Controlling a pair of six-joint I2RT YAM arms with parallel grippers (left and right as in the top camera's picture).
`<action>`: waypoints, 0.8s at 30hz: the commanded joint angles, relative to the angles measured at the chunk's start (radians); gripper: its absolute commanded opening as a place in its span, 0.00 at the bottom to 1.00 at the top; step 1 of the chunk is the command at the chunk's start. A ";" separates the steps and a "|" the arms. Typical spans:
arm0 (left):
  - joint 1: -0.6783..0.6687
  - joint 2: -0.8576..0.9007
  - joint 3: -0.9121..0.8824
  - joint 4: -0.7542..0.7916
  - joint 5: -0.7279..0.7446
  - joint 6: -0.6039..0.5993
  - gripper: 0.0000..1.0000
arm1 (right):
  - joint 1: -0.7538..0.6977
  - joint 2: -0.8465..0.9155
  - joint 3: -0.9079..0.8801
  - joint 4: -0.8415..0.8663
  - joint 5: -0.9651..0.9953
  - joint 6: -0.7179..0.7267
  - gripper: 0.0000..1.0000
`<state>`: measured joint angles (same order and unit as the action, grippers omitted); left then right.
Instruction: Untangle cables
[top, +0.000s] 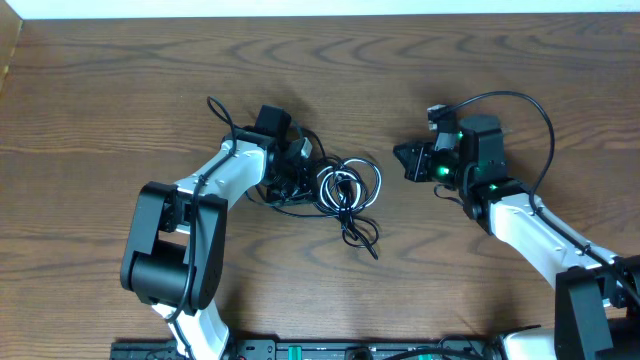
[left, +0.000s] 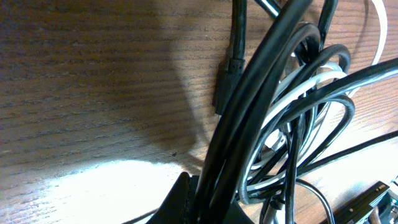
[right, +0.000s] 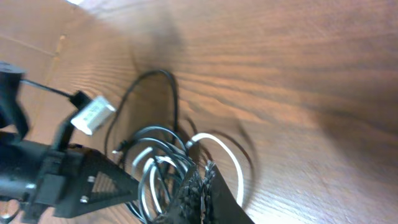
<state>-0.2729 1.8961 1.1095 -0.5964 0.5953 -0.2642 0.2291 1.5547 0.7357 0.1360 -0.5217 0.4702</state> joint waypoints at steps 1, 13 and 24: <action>-0.002 -0.021 0.007 -0.005 -0.013 0.013 0.07 | -0.010 -0.003 0.005 -0.035 0.049 0.004 0.01; -0.002 -0.021 0.007 -0.001 -0.013 0.013 0.07 | 0.124 0.014 0.002 -0.205 -0.059 -0.060 0.57; -0.002 -0.021 0.007 -0.001 -0.013 0.013 0.07 | 0.229 0.117 0.002 -0.161 0.147 -0.025 0.47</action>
<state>-0.2729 1.8957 1.1095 -0.5949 0.5953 -0.2642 0.4450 1.6325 0.7357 -0.0525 -0.4469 0.4355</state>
